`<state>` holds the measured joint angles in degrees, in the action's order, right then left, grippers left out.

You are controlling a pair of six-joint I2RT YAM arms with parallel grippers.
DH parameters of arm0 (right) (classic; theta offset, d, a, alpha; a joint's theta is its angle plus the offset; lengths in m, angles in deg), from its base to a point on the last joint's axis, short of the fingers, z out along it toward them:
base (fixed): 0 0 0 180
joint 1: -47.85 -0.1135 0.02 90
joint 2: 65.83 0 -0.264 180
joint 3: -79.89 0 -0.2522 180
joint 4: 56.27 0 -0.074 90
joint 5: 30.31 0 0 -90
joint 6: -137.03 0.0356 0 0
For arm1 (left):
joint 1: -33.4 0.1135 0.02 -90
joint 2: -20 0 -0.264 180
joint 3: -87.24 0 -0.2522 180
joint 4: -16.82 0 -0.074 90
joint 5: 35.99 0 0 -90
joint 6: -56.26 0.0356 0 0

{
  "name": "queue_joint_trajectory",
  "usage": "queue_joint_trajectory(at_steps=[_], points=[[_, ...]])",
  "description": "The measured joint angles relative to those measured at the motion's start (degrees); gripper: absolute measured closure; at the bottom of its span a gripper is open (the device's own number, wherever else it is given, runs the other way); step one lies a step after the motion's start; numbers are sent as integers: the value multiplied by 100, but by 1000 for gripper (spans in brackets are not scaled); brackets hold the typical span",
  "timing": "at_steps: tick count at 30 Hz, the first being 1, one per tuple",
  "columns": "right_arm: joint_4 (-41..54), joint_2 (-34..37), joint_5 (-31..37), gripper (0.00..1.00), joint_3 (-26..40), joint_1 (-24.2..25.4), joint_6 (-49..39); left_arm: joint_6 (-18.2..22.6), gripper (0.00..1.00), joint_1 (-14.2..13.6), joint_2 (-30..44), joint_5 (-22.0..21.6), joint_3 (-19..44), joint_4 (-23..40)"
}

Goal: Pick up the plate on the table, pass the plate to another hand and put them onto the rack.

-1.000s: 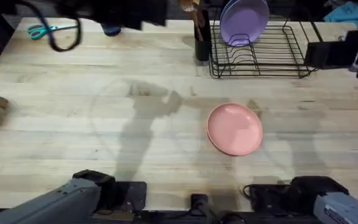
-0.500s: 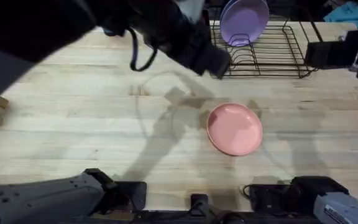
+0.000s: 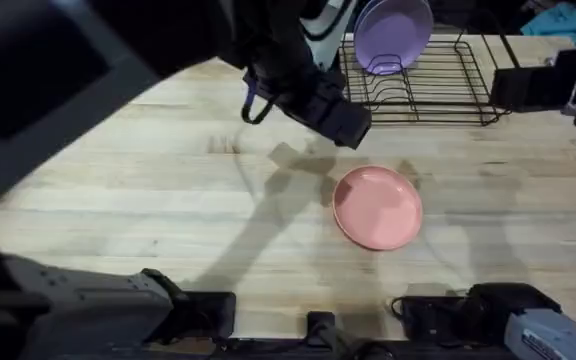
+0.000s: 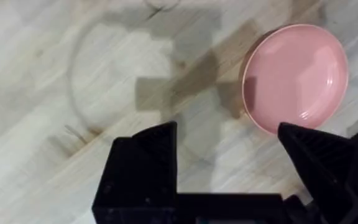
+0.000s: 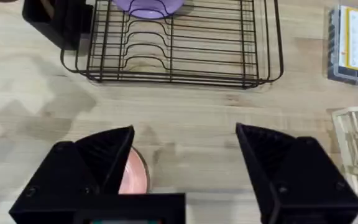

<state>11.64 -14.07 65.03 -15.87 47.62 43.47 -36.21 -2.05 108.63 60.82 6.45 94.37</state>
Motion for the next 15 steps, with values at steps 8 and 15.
queue_joint_trajectory(at_steps=[8, 15], points=[[-2, 61, 2, 6, 0, 0, -52, -1022, 6, -4, 445, 2, 0, 2], [0, 63, 2, 6, 2, 0, -288, -1847, 6, -869, 648, -108, 0, -273]])
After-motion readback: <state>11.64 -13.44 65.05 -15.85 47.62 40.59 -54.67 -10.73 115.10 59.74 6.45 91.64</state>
